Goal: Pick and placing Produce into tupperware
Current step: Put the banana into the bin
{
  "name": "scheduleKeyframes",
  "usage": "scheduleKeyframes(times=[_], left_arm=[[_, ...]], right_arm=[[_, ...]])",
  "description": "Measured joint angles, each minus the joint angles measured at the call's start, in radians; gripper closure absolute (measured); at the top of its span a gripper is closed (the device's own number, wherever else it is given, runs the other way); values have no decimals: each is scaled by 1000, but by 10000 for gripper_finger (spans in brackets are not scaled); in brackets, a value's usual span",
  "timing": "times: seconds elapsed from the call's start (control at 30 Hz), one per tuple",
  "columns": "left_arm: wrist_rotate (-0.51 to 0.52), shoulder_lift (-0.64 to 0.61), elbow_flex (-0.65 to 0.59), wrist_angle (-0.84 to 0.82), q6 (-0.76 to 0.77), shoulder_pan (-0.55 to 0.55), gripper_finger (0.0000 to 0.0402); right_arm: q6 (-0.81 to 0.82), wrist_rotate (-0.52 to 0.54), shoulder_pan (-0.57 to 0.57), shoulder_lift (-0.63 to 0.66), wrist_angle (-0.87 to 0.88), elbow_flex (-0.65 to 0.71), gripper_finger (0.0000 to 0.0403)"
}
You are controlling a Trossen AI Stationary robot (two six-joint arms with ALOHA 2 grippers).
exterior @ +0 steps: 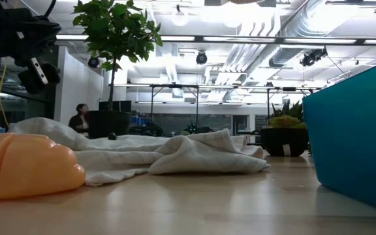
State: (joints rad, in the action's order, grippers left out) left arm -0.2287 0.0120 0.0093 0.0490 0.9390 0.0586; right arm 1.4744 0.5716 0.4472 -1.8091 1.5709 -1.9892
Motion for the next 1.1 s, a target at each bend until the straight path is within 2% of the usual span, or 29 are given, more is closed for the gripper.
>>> scheduleKeyframes(times=[0.43, 0.63, 0.93, 1.1], left_arm=[[15, 0, 0, 0, 21, 0, 401], [63, 0, 0, 0, 65, 0, 401], [65, 0, 0, -8, 120, 0, 401], [72, 0, 0, -9, 140, 0, 401]], right_arm=[[98, -101, 213, 0, 0, 0, 269], [148, -120, 314, 0, -12, 0, 269], [169, -121, 451, 0, -67, 0, 269], [196, -165, 498, 0, -76, 0, 269]])
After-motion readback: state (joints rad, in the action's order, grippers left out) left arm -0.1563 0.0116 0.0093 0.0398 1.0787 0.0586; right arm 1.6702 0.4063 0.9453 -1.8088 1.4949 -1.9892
